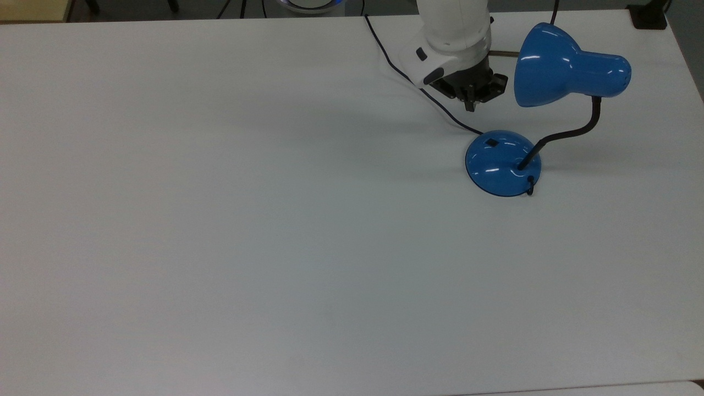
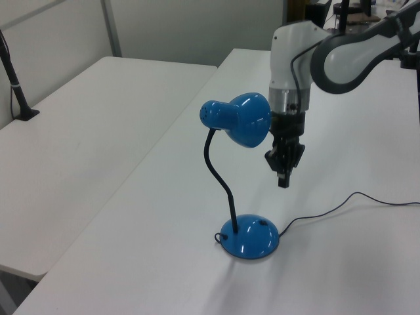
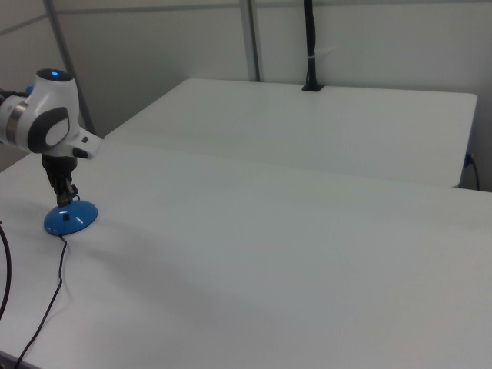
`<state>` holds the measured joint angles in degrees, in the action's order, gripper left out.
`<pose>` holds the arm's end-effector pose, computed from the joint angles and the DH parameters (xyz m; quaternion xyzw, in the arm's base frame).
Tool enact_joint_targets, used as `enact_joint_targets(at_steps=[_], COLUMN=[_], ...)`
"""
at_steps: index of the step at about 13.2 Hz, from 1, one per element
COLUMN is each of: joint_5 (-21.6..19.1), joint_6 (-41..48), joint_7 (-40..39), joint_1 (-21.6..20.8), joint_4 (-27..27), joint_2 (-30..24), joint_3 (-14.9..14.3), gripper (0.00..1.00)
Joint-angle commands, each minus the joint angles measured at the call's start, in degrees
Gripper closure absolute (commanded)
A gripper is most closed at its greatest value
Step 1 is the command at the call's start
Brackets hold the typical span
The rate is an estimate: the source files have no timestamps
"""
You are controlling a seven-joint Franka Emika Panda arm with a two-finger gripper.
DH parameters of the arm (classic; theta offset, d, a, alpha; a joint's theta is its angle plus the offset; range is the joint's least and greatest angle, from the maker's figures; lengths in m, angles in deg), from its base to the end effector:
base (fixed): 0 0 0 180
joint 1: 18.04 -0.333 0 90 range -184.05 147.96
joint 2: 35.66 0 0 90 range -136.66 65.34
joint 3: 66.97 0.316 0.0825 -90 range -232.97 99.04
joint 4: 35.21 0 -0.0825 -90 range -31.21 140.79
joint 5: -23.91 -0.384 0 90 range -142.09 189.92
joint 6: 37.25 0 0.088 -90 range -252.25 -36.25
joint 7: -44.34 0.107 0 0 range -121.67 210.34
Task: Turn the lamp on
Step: 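Move the gripper down toward the switch on the blue lamp base, then press down on the lamp base switch with the gripper fingertips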
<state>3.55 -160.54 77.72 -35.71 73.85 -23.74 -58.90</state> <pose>0.5459 0.2749 0.3987 -0.9731 0.1608 0.0638 0.1524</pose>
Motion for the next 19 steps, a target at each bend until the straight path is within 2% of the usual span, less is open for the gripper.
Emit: enact_joint_targets(at_steps=[1,6,9,16,19], joint_5=[-3.54,-3.89,-3.9,-3.98,-3.98], joint_6=[-6.42,-11.88,-15.04,-16.45,-20.67], joint_7=[3.7,6.78,7.57,7.84,9.24], joint_1=[-1.84,-2.29,-2.29,-3.43,-4.22], joint_4=[0.98,0.89,0.98,0.46,0.63], joint_2=[2.13,5.04,6.09,8.46,9.42], joint_3=[0.02,0.37,1.86,1.96,2.04], gripper=[1.0,1.0,1.0,1.0,1.0])
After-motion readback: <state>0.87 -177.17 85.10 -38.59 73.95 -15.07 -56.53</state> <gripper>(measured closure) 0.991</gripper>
